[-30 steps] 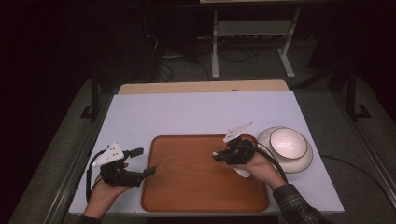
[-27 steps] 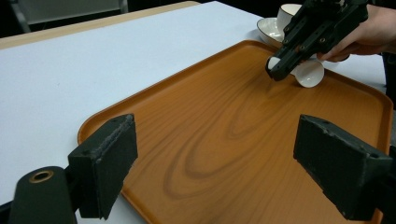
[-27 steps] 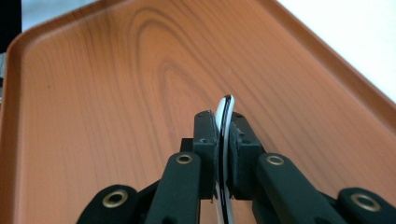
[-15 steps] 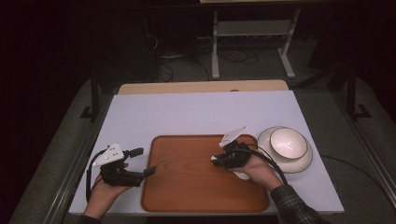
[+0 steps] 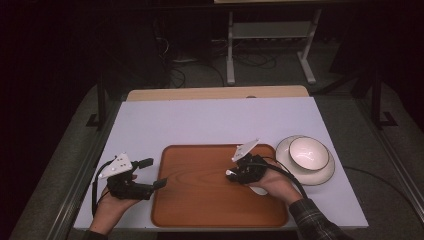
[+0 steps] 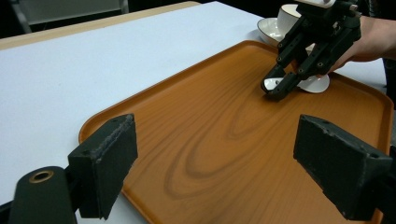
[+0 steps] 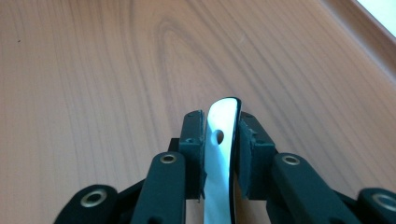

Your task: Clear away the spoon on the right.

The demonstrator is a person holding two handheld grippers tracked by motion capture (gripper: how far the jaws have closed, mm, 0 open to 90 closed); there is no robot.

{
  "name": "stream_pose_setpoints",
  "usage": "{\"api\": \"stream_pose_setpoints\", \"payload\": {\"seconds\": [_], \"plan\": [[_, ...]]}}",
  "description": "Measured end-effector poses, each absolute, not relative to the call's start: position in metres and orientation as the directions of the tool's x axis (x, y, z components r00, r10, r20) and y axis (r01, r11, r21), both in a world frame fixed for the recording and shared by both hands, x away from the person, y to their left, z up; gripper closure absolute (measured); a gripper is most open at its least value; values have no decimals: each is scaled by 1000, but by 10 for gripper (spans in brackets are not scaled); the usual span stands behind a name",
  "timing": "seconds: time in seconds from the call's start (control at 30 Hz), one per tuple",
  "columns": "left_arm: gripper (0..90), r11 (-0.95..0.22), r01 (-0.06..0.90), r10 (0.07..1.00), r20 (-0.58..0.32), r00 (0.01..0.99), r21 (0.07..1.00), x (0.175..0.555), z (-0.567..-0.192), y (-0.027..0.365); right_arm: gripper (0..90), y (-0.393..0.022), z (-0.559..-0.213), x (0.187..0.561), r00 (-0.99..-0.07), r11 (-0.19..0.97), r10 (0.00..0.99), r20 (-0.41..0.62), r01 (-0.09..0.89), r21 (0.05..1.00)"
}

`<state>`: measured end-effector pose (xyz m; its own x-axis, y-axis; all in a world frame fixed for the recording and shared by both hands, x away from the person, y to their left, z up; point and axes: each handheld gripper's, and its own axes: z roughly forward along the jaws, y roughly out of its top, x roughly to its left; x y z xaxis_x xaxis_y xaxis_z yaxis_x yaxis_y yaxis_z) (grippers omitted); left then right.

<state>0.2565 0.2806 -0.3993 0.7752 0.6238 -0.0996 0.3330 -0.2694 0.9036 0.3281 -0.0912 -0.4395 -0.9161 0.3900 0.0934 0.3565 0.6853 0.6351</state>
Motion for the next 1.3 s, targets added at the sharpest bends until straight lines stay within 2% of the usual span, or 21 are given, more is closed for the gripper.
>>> {"api": "stream_pose_setpoints", "payload": {"seconds": [0.33, 0.5, 0.63, 0.73, 1.07, 1.3], "plan": [[131, -268, 332, 624, -99, 775, 904, 257, -399, 281, 649, -91, -440, 328, -917, 687, 388, 89, 352, 636], [131, -270, 332, 623, -98, 776, 904, 257, -399, 281, 426, -92, -438, 328, -909, 662, 403, 109, 372, 651], [131, -271, 335, 623, -101, 776, 903, 257, -400, 281, 226, -91, -435, 327, -897, 638, 434, 84, 371, 675], [130, -273, 334, 622, -99, 777, 902, 257, -399, 281, 158, -92, -434, 325, -893, 631, 443, 79, 374, 680], [130, -273, 338, 620, -103, 778, 901, 257, -400, 280, 123, -101, -425, 322, -886, 601, 453, 99, 386, 700], [130, -273, 336, 618, -104, 779, 901, 258, -400, 280, 122, -118, -407, 317, -877, 520, 467, 111, 374, 768]]}}
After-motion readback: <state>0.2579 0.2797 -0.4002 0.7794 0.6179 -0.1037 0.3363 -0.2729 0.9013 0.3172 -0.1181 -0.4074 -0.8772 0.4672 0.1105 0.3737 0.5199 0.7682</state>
